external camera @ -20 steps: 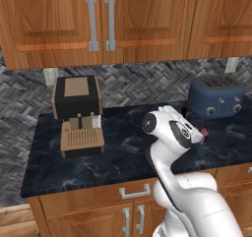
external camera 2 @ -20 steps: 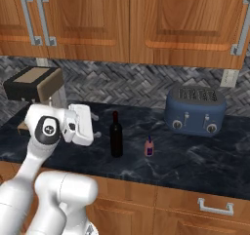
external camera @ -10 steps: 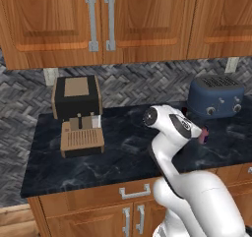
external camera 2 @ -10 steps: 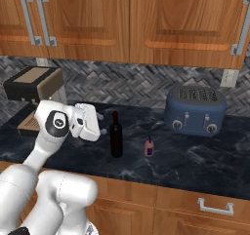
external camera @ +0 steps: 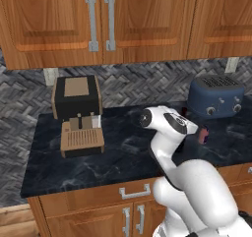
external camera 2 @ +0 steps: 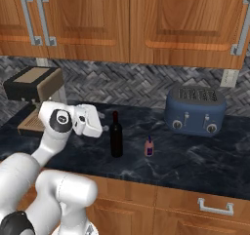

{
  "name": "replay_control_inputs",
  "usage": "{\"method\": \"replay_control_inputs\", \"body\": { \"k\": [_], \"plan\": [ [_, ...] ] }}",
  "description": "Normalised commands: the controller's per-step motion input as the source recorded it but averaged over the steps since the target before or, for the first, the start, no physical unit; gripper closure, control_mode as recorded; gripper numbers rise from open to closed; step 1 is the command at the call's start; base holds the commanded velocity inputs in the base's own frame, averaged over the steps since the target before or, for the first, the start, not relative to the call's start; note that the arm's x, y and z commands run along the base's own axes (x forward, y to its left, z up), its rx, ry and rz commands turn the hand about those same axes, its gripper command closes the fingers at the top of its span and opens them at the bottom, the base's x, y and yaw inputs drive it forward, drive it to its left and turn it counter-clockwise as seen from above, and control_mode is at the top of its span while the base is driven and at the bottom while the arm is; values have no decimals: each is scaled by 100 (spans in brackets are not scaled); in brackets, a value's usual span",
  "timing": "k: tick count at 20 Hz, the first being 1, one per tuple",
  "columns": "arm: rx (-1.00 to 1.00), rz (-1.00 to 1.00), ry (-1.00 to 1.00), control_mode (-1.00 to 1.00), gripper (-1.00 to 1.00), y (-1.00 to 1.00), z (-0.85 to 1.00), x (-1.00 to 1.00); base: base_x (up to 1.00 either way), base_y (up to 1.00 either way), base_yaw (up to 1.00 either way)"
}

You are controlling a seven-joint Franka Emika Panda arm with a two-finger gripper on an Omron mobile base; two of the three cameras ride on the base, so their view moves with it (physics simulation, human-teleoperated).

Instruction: There is a wine glass and glass cup on the dining counter. Place the wine bottle next to the wine glass and the juice bottle next to the glass cup.

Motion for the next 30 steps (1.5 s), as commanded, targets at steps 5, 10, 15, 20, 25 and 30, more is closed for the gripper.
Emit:
{"method": "replay_control_inputs", "body": {
  "k": [5, 10, 15, 20, 25, 30],
  "plan": [
    [-12, 1, 1, -100, -100, 0, -15, 21, 0, 0, 0],
    [-6, 0, 3, -100, -100, -1, -13, 13, 0, 0, 0],
    [-3, 0, 4, -100, -100, -3, -11, 8, 0, 0, 0],
    [-3, 0, 2, -100, -100, -9, -8, 7, 0, 0, 0],
    [-2, 0, 1, -100, -100, -12, -9, 3, 0, 0, 0],
    [-3, 0, 1, -100, -100, -9, -13, 8, 0, 0, 0]
  ]
}}
